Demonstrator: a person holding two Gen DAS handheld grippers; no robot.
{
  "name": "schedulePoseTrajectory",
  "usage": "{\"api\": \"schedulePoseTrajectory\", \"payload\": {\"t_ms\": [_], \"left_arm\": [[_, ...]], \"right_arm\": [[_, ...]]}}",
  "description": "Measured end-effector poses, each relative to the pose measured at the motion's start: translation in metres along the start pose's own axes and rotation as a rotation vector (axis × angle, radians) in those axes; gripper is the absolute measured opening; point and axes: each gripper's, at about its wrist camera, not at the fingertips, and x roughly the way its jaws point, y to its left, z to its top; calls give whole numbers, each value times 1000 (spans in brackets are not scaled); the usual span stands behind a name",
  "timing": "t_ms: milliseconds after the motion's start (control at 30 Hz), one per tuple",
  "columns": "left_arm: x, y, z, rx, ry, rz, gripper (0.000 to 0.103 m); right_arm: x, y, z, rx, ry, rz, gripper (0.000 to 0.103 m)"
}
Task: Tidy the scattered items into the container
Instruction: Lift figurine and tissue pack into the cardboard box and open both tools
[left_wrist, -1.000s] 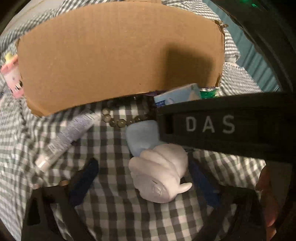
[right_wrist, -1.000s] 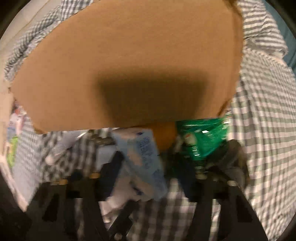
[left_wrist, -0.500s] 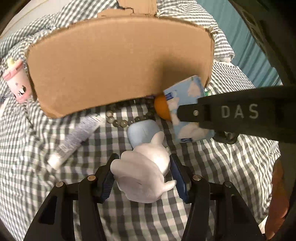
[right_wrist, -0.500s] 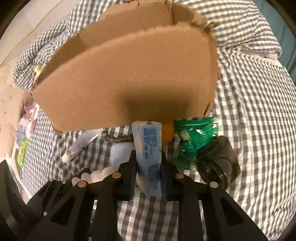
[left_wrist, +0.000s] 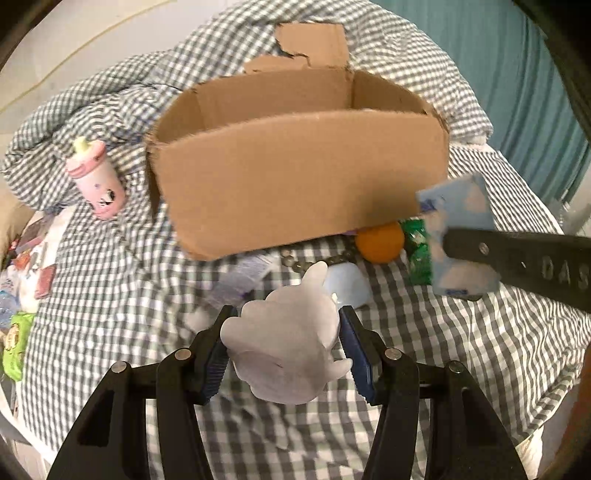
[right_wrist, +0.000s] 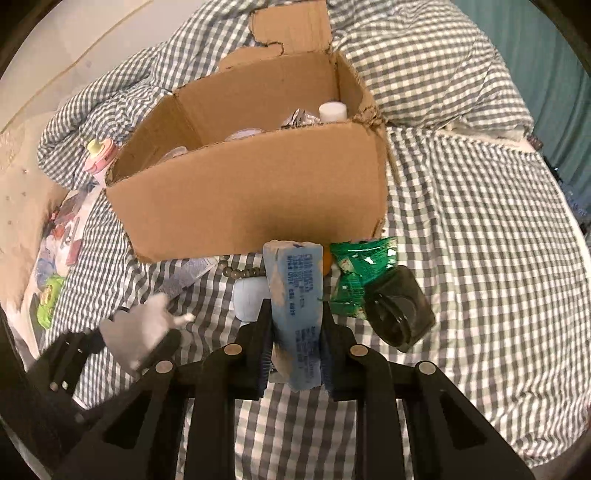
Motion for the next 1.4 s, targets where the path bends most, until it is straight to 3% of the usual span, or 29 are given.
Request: {"api": "schedulePoseTrajectory", "payload": {"t_ms": [200,467,700,800,1067,1400], "left_arm": [[-11,17,6,-33,-5,70,57],[-15,26,8,-48,-2,82,57],[-21,35,33,-80,-31,111,57],[-29,39,51,-86,-47,106,57],[-50,39,137,-64,-152,116,57],[17,50,195,-80,-93,114,58]], "right_arm": [[-13,4,-8,-14,-17,-25,21],[-19,10,-13,-50,-18,-48,21],[-34,14,4,-58,-58,-37,21],[-47,21,21,-83,-88,-23,21],[-55,42,94,-132,-152,-6,21],[4,42,162,-149,-113,-24,23]]}}
